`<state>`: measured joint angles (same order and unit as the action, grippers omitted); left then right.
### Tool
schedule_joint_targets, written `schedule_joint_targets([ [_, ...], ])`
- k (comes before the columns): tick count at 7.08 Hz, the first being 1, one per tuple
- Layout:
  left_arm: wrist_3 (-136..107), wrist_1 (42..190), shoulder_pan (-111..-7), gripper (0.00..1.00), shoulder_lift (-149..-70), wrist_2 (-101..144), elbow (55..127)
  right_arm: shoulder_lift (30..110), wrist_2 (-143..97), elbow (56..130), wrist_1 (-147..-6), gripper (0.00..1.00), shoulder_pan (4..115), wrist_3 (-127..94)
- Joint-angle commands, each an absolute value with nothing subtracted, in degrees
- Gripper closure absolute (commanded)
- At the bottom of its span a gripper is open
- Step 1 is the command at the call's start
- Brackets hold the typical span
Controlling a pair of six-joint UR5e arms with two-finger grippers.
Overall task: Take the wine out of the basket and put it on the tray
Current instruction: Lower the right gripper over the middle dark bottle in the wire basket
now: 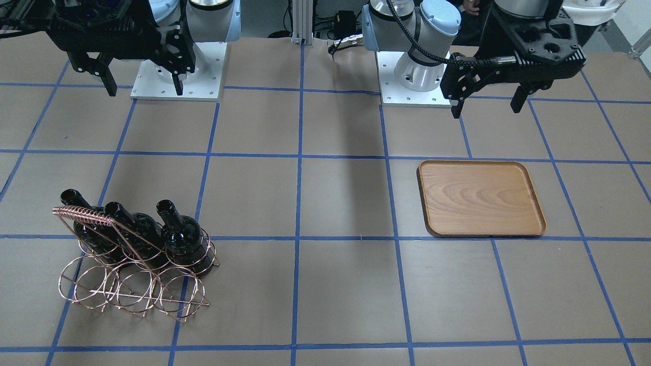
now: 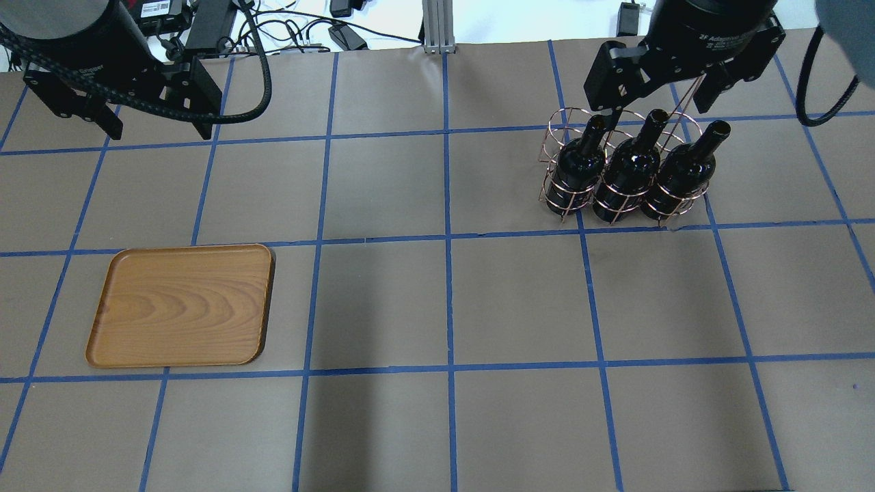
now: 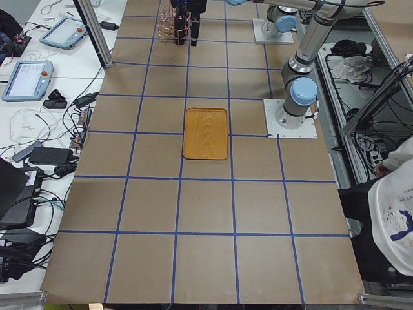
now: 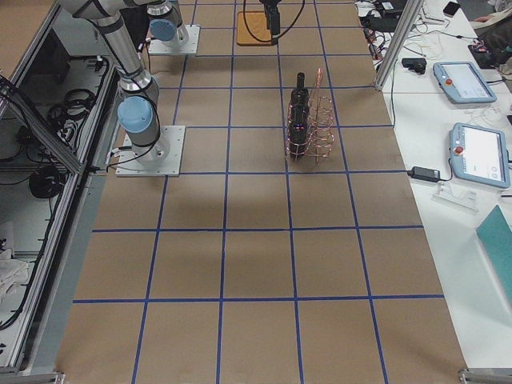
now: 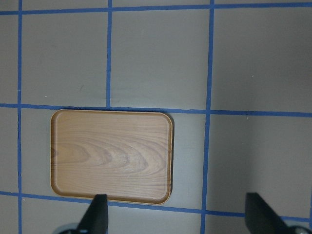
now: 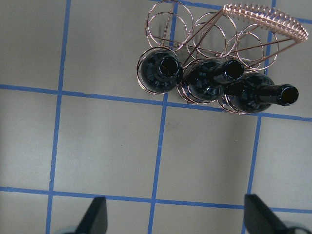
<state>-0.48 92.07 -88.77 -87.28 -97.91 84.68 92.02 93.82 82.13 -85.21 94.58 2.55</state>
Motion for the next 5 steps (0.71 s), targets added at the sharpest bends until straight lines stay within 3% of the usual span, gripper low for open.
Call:
schedule_joint_targets([
  [1, -0.96, 92.81, -88.77, 0.00, -87.45, -95.56, 84.73, 91.93, 93.43, 82.35, -85.34, 0.00, 94.57, 2.55],
  [5, -1.67, 93.08, -88.42, 0.00, -87.63, -92.02, 84.64, 86.59, 92.99, 83.40, -88.57, 0.04, 85.97, 10.70],
])
